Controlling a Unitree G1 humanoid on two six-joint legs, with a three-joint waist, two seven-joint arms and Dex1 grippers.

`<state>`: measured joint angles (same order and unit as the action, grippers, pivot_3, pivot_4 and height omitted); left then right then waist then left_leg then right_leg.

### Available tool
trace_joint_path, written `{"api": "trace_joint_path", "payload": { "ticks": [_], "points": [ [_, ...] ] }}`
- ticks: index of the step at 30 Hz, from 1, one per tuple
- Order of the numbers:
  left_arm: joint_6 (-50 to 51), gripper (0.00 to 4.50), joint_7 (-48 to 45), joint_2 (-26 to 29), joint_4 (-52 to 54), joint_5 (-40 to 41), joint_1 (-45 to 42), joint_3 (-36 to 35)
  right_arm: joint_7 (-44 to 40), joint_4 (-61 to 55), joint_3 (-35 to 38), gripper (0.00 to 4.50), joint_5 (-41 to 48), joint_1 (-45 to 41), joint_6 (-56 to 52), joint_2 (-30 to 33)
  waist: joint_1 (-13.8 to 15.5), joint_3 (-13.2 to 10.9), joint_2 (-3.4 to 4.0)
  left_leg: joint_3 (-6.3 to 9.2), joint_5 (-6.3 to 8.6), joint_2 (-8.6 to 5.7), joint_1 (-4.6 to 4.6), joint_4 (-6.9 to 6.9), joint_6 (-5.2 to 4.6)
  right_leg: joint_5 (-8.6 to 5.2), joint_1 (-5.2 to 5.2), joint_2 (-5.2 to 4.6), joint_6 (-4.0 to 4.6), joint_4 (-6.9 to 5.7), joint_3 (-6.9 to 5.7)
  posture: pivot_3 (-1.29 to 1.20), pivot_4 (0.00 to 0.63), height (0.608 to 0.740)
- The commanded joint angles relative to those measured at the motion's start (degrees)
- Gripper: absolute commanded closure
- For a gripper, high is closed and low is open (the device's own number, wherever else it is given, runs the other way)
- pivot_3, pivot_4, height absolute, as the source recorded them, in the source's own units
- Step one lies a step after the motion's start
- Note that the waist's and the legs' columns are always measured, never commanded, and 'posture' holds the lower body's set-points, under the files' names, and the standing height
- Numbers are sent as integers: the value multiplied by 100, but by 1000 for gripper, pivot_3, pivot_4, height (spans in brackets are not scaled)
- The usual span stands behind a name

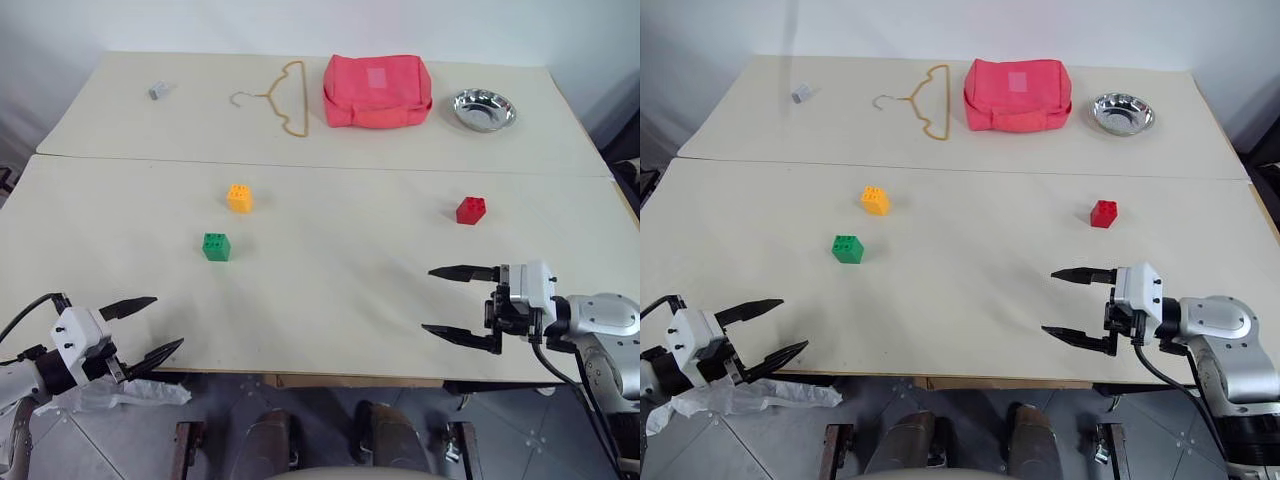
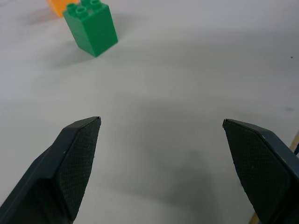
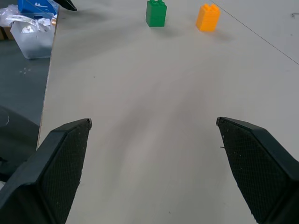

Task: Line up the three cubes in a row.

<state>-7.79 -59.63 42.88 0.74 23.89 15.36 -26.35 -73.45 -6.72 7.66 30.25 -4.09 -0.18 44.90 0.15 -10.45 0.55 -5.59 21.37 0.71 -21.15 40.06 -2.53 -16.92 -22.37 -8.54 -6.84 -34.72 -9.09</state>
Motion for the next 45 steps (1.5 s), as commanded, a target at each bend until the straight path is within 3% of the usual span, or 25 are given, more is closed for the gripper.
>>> {"api": "trace_joint_path", "payload": {
  "ticks": [1, 7, 9, 12, 16, 21, 30, 35, 39, 45],
  "points": [
    [17, 43, -128, 48, 367, 202, 67, -68, -22, -184, 47, 0, 66, 71, -59, 2, -11, 0, 0, 0, 0, 0, 0, 0, 0, 0, 0, 0, 0, 0, 0, 0, 150, 740],
    [616, 43, 99, -50, 865, 900, -228, -213, 514, -346, 420, 0, 172, 332, -38, -257, -5, 0, 0, 0, 0, 1, 0, 1, 0, 0, 1, 1, 0, -2, 0, 0, 150, 740],
    [1011, 43, -14, 16, 1532, 1234, -150, 15, 1232, -274, 909, 0, 334, 245, -81, -554, -5, -1, -2, 0, 0, 0, 0, 3, 0, 1, 1, 0, -1, -4, 2, 0, 150, 740],
    [1440, 43, -63, 89, 1973, 1445, -150, 210, 1672, -187, 1250, 0, 257, 307, -52, -734, -4, -1, -1, 0, 0, -4, 1, 3, 0, 1, 1, -1, -3, -5, 8, 0, 150, 740],
    [1707, 43, -68, -100, 2375, 1276, -1045, 1384, 2626, 462, 1971, 0, -339, 735, 869, -1293, 139, 2, -2, 13, -3, -5, 2, 4, 4, 0, 6, 10, 0, -8, 2, 0, 150, 740],
    [1518, 43, -229, -463, 1560, 780, -2216, 2166, 3481, 1168, 2094, 0, -880, 706, 1278, -1607, 76, 5, 15, -17, -14, -19, 10, 4, -1, 5, 1, 9, -11, -19, 27, 0, 150, 740],
    [1653, 43, -168, -719, 1255, 692, -2765, 2430, 4562, -167, 1442, 0, -570, -218, -1078, -1523, -121, 2, 27, -31, -22, 5, 16, -5, 14, 1, -17, 28, -3, -35, 49, 0, 150, 740],
    [1668, 43, -69, -774, 1336, 627, -2650, 2494, 5610, -125, 1051, 0, -808, -1465, -3398, -1164, -29, 2, 27, -25, -22, -1, 6, 1, 13, 1, -19, 19, -2, -34, 46, 0, 150, 740],
    [1682, 43, 2, -832, 1356, 563, -2639, 2523, 5909, 459, 724, 0, -1131, -2338, -4037, -1108, -14, 2, 27, -18, -23, -3, -1, 2, 12, 0, -20, 16, -2, -34, 38, 0, 150, 740],
    [1648, 43, -2, -829, 1360, 513, -2616, 2496, 5756, 1210, 305, 0, -1341, -2971, -4358, -1169, -30, 2, 27, -13, -23, -7, -10, -2, 12, 0, -21, 17, -2, -27, 24, 0, 150, 740]
  ]
}}
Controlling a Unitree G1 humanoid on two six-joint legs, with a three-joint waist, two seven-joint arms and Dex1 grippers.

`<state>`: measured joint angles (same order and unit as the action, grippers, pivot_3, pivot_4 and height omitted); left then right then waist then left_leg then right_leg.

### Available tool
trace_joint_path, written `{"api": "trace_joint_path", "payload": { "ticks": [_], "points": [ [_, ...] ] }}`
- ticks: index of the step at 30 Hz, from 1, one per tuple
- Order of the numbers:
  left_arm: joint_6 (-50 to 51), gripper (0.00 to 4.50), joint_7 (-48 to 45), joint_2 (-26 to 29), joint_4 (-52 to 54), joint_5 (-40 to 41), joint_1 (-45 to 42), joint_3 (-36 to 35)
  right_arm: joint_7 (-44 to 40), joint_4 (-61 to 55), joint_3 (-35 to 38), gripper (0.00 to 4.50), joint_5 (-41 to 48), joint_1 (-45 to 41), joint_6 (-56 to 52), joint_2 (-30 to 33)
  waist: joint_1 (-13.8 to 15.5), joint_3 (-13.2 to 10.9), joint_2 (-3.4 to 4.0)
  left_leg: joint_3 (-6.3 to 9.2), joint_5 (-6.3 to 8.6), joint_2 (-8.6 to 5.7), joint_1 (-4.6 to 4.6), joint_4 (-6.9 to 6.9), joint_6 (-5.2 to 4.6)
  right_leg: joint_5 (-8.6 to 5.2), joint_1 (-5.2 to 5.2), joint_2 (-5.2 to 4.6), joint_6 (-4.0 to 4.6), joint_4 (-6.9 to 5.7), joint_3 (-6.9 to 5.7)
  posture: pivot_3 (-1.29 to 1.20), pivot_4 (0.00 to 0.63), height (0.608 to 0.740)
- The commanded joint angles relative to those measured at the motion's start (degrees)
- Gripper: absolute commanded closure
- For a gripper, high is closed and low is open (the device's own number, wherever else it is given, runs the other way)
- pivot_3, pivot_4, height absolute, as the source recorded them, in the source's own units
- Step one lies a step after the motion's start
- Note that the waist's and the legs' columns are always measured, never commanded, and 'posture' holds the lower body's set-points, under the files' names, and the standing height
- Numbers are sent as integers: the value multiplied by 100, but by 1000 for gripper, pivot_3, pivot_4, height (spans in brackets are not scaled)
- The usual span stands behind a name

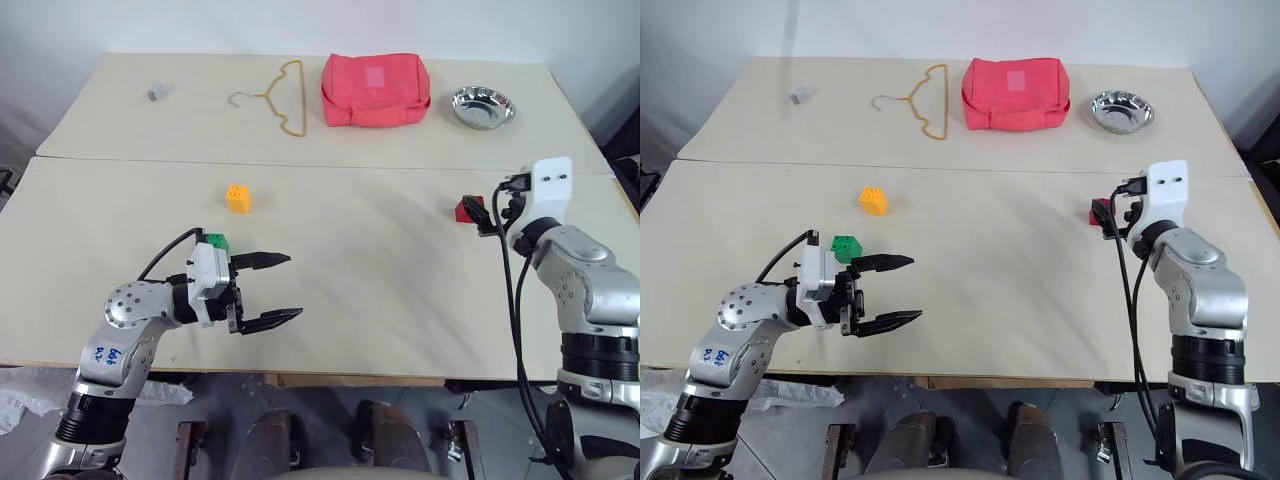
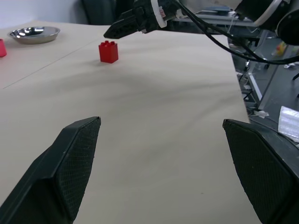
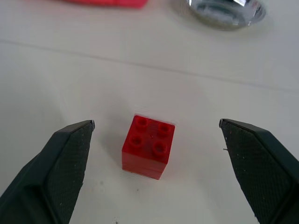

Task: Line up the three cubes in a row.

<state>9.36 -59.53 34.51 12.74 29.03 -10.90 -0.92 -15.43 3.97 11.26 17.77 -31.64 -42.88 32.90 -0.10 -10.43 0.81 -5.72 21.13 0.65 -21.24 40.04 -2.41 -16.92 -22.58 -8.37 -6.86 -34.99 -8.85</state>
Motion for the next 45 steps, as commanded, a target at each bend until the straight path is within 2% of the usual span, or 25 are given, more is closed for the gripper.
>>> {"api": "trace_joint_path", "payload": {
  "ticks": [1, 4, 5, 7, 13, 14, 17, 19, 21, 22, 25, 27, 30, 36, 40, 45],
  "points": [
    [-67, 43, -13, 14, 163, -4, 11, -55, -64, 251, -101, 0, -122, -284, -98, 16, -7, 0, 0, -1, 0, 0, 0, 0, 0, 0, 0, 0, 0, 0, 0, 0, 150, 740],
    [-73, 43, -11, 28, 193, -9, 47, -73, -13, 624, -169, 0, -226, -463, 71, -87, -12, 0, 0, -1, 0, 1, 0, 1, 0, 0, 0, 0, 0, -1, 0, 0, 150, 740],
    [-78, 0, -10, 30, 206, -13, 63, -74, 0, 719, -153, 375, -235, -513, 127, -126, -15, 0, 0, -1, 0, 1, 0, 1, 0, 0, 0, 0, 0, -1, 0, 0, 150, 740],
    [-79, 0, 4, 24, 244, -16, 100, -76, 29, 880, -135, 832, -321, -578, 345, -176, -11, 0, 0, -1, 0, 1, 0, 0, 0, 0, 0, 1, 0, -1, 0, 0, 150, 740],
    [-99, 0, 27, 33, 324, -25, 240, -103, -77, 1009, -159, 2838, -389, -569, 478, -235, -15, 0, 0, 0, 0, 2, -2, 0, 0, 0, 0, 1, -1, 0, -1, 0, 150, 740],
    [-98, 0, 32, 36, 336, -24, 255, -109, -105, 1010, -167, 3037, -394, -562, 506, -226, -15, 0, 0, 0, 0, 2, -1, 0, 0, 0, 0, 1, -1, 0, -1, 0, 150, 740],
    [-88, 0, 33, 72, 385, 30, 311, -198, -713, 839, -201, 3033, -200, -587, 838, -134, -15, 0, 1, 0, 0, 3, -1, 1, 0, 0, 0, 1, -1, 0, -1, 0, 150, 740],
    [-81, 0, 0, 108, 404, 113, 357, -306, -1730, 632, -347, 3033, 22, -615, 1332, 19, -17, -2, 2, -1, 0, 2, -1, 0, 0, 0, -1, 1, -1, 1, 0, 0, 150, 740],
    [-111, 0, -104, 175, 384, 206, 459, -472, -3555, 344, -722, 3033, 370, -603, 1946, 328, -16, -6, 9, 0, 0, 3, -1, -1, 0, 0, -2, 2, -1, 2, 0, 0, 150, 740],
    [-123, 0, -151, 198, 360, 233, 485, -531, -4126, 315, -839, 3033, 465, -620, 2152, 413, -17, -6, 10, -1, 0, 3, -1, -2, 0, 0, -2, 3, -1, 6, 0, 0, 150, 740],
    [-174, 0, -262, 272, 252, 268, 593, -715, -5444, 467, -1265, 3033, 656, -823, 2191, 599, -18, -7, 9, 1, 0, 7, 2, -1, 0, 0, 3, 7, -1, 8, -3, 0, 150, 740],
    [-224, 0, -345, 322, 184, 246, 690, -822, -6226, 799, -1742, 3033, 435, -1021, 2433, 641, -18, -7, 8, 1, 0, 7, 6, 3, 0, 0, 7, 5, -2, 6, -3, 0, 150, 740],
    [-242, 0, -385, 355, 165, 221, 785, -928, -6686, 1495, -2166, 3033, -17, -1252, 3091, 504, -9, -8, 7, 1, 0, 5, 7, 3, 0, 0, 7, 2, -1, 5, -4, 0, 150, 740],
    [-211, 0, -309, 380, 343, 218, 1071, -1106, -7046, 2875, -2360, 3033, -471, -1607, 4288, 98, -25, -10, 4, 8, 0, 1, 1, 3, 0, 0, 6, -3, -2, 6, -11, 0, 150, 740],
    [-142, 0, -211, 411, 527, 275, 1344, -1301, -7637, 2759, -2346, 3033, -351, -1456, 4419, 205, -22, -10, 5, 11, 0, 2, 1, 3, 0, 0, 6, -3, -2, 6, -12, 0, 150, 740],
    [-139, 0, -187, 391, 569, 282, 1426, -1322, -7555, 2575, -2421, 3033, -523, -1208, 4438, 303, -7, -10, 5, 15, 0, 3, 2, 6, 0, 0, 10, -4, -1, 5, -14, 0, 150, 740]
  ]
}}
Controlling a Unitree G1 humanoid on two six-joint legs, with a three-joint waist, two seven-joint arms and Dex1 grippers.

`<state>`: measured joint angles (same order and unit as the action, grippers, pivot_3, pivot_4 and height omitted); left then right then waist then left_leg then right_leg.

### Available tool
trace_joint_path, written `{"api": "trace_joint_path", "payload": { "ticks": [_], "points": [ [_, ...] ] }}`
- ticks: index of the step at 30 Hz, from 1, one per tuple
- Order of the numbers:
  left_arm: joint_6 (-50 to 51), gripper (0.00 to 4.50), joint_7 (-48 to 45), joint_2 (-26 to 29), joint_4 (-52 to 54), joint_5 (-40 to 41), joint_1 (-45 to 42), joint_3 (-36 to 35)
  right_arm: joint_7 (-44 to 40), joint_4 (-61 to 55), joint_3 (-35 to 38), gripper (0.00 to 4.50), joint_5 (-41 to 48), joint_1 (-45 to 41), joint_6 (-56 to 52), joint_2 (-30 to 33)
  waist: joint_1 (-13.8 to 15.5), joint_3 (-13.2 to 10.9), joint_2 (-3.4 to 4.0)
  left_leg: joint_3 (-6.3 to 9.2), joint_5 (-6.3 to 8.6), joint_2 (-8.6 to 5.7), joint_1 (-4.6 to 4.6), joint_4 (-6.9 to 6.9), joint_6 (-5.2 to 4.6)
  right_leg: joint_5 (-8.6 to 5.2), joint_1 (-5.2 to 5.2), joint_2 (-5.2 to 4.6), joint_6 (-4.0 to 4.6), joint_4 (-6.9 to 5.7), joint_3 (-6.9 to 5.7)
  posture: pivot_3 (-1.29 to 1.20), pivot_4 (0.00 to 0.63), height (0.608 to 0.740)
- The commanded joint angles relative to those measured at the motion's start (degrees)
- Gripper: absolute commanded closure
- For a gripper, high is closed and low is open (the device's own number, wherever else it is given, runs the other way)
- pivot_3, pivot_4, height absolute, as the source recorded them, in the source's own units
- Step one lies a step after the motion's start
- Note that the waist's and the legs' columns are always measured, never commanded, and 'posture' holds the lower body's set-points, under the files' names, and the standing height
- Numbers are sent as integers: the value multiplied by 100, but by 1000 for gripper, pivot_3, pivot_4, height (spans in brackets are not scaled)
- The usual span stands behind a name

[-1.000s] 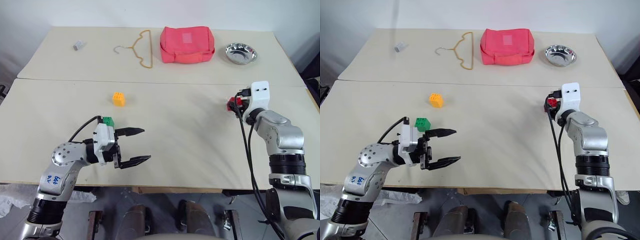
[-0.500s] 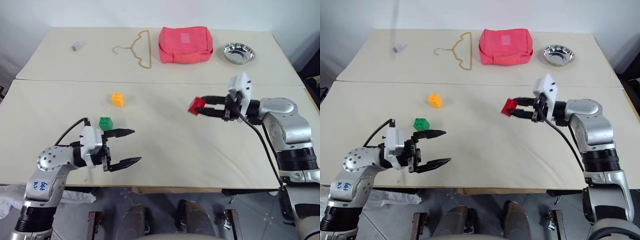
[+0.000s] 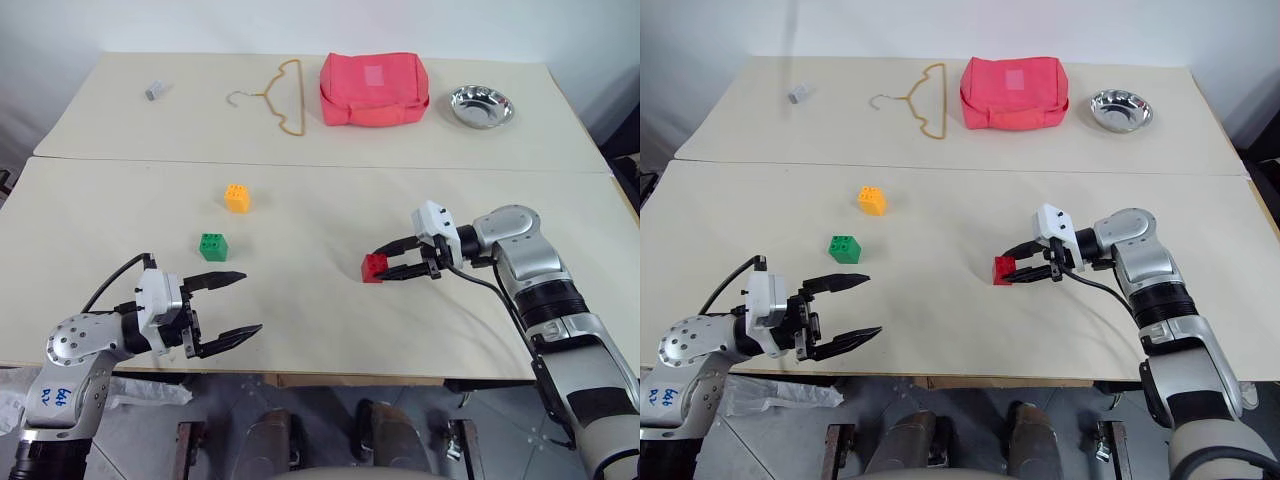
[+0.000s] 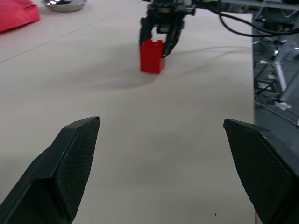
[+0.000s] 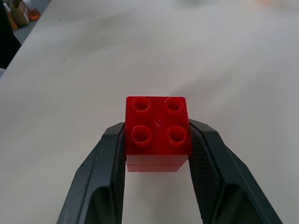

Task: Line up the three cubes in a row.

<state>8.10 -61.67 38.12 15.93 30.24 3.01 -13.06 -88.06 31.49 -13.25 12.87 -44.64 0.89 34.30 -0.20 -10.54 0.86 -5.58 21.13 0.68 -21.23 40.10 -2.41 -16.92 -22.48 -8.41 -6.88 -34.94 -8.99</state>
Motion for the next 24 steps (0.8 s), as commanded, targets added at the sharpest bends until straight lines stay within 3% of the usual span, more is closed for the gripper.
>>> {"api": "trace_joint_path", "payload": {
  "ticks": [1, 6, 15, 20, 24],
  "points": [
    [-6, 0, 54, 16, 230, 166, 21, -118, -138, -160, 39, 3033, -119, 126, 178, 153, 5, 0, 0, 1, 0, -1, 0, 1, 0, 0, 0, -1, 0, 0, 0, 0, 150, 740],
    [-29, 0, 61, 20, 157, 131, -2, -103, 198, -425, 113, 3033, -207, 337, 79, 218, -1, 0, 0, 1, 0, 0, 1, 0, 0, 0, 0, -1, 0, -1, -1, 0, 150, 740],
    [-52, 0, 299, -44, 113, 118, 154, -385, 269, -1233, 676, 21, 334, 776, -137, 429, -4, 0, 0, 3, 0, -1, 1, 0, 0, 0, 1, -2, 0, -1, -2, 0, 150, 740],
    [-284, 0, 684, -283, 144, 200, 978, -1318, 224, -1912, 1618, 21, 1295, 1470, -193, 485, 2, -1, -4, 5, 1, 0, -1, -7, 1, 0, 2, -2, 0, 9, -6, 0, 150, 740],
    [-510, 0, 1119, -731, -28, 199, 1732, -2015, 198, -2217, 1852, 21, 1616, 2005, -303, 493, 4, -3, -8, 4, 2, 1, 4, -6, -1, 0, 8, -3, 0, 14, -6, 0, 150, 740]
  ]
}}
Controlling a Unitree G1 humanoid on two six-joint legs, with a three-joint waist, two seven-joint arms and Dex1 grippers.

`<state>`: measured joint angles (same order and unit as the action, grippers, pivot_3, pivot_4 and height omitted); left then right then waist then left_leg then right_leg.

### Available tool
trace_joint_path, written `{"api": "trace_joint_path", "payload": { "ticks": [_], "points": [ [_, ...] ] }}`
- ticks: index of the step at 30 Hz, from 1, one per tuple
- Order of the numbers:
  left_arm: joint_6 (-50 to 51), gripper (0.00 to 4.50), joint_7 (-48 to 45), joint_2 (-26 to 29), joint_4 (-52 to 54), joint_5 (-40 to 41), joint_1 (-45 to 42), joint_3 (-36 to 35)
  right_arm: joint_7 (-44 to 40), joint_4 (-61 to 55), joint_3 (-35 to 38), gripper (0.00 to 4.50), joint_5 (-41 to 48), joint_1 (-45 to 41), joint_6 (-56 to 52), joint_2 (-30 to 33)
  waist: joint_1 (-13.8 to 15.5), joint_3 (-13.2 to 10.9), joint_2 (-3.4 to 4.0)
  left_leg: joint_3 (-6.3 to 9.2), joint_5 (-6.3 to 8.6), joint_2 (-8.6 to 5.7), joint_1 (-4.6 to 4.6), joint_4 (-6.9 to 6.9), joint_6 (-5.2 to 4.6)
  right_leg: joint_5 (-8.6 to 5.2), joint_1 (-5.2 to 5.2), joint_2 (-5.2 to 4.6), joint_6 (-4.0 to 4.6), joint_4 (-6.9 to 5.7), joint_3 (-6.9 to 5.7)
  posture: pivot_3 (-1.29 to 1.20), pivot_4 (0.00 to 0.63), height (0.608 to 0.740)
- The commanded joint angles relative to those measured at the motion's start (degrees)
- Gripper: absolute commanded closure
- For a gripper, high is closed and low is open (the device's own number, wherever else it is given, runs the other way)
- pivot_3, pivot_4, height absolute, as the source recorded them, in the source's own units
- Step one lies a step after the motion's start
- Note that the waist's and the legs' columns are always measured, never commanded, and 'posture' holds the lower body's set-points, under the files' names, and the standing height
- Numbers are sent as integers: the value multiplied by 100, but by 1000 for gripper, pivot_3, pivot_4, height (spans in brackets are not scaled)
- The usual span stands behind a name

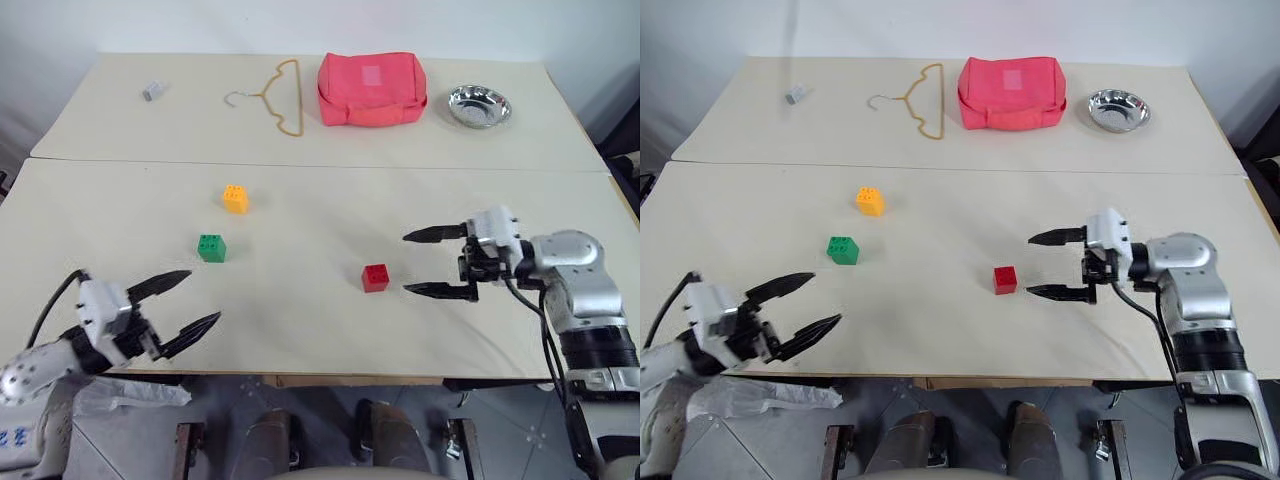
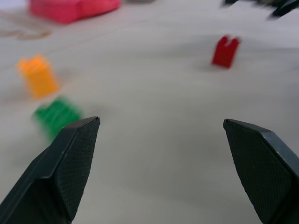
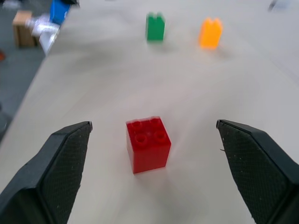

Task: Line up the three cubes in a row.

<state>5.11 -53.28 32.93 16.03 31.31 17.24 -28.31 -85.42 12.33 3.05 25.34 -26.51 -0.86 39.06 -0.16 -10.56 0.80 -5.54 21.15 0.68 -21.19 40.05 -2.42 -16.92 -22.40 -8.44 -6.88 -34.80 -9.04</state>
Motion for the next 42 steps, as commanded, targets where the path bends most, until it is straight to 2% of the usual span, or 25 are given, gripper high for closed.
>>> {"api": "trace_joint_path", "payload": {
  "ticks": [1, 5, 11, 15, 17, 19, 22, 24, 31, 37, 38, 42],
  "points": [
    [-260, 0, 393, -315, -127, 93, 417, -631, -101, -405, 245, 21, 530, 289, -330, 30, 2, -1, -2, 0, 0, 0, 1, 2, 0, 0, 1, 0, 0, -2, 0, 0, 150, 740],
    [-391, 0, 719, -692, -523, 93, 744, -997, 439, -774, 498, 21, 710, 625, -64, -379, 7, -1, -4, 0, 0, 1, 5, 3, 0, 0, 1, -4, 1, -8, 2, 0, 150, 740],
    [-291, 0, 1154, -953, -332, 160, 617, -886, 694, -983, 651, 21, 665, 1039, 382, -596, 80, 4, -17, 2, 4, -4, 3, 3, -6, 1, 3, -10, 0, -4, 2, 0, 150, 740],
    [399, 0, 2039, -1119, 439, 200, 128, -359, 832, -986, 695, 21, 610, 1164, 519, -568, 104, 4, -17, 1, 4, -4, 5, 4, -6, 1, 3, -10, 0, -8, 4, 0, 150, 740],
    [996, 0, 3112, -1247, 1071, -431, -384, 176, 838, -1001, 713, 21, 604, 1238, 546, -522, 170, 4, -17, 3, 4, -5, 4, 7, -6, 3, 5, -11, -1, -7, 5, 0, 150, 740],
    [1453, 0, 3765, -1410, 1433, -718, -758, 581, 783, -1083, 662, 21, 650, 1316, 435, -461, 158, 8, -23, 11, 2, -11, 4, 13, -9, 5, 11, -12, -4, -7, 6, 0, 150, 740],
    [2033, 0, 4563, -1542, 1671, -1253, -1166, 997, 720, -1212, 564, 21, 696, 1369, 281, -412, 121, 8, -23, 7, 2, -10, 6, 9, -9, 5, 9, -7, -4, -8, 5, 0, 150, 740],
    [2429, 0, 4978, -1764, 1721, -1284, -1521, 1214, 731, -1278, 522, 21, 708, 1354, 159, -400, 96, 8, -23, -2, 2, -7, 8, 2, -7, 4, 4, -2, -3, -8, 6, 0, 150, 740],
    [2988, 0, 5462, -2082, 1187, -1821, -2335, 1975, 812, -1396, 431, 21, 691, 1302, -36, -426, 162, 8, -24, -2, -1, -8, 7, 12, -6, 4, 5, -4, -3, -14, 8, 0, 150, 740],
    [2896, 0, 5562, -2203, 768, -2039, -2450, 2015, 883, -1499, 371, 21, 649, 1339, -43, -463, 163, 8, -25, 1, -1, -9, 1, 11, -5, 4, 4, -3, -3, -10, 3, 0, 150, 740],
    [2876, 397, 5527, -2193, 748, -2053, -2434, 2028, 899, -1506, 369, 0, 647, 1349, -38, -468, 162, 8, -25, 1, -1, -8, 2, 11, -5, 4, 4, -3, -3, -11, 3, 0, 150, 740],
    [2844, 1505, 5297, -2061, 746, -2043, -2474, 2041, 951, -1518, 370, 0, 631, 1399, 8, -493, 165, 8, -25, 1, -1, -9, 1, 12, -5, 4, 4, -4, -3, -11, 3, 0, 150, 740]
  ]
}}
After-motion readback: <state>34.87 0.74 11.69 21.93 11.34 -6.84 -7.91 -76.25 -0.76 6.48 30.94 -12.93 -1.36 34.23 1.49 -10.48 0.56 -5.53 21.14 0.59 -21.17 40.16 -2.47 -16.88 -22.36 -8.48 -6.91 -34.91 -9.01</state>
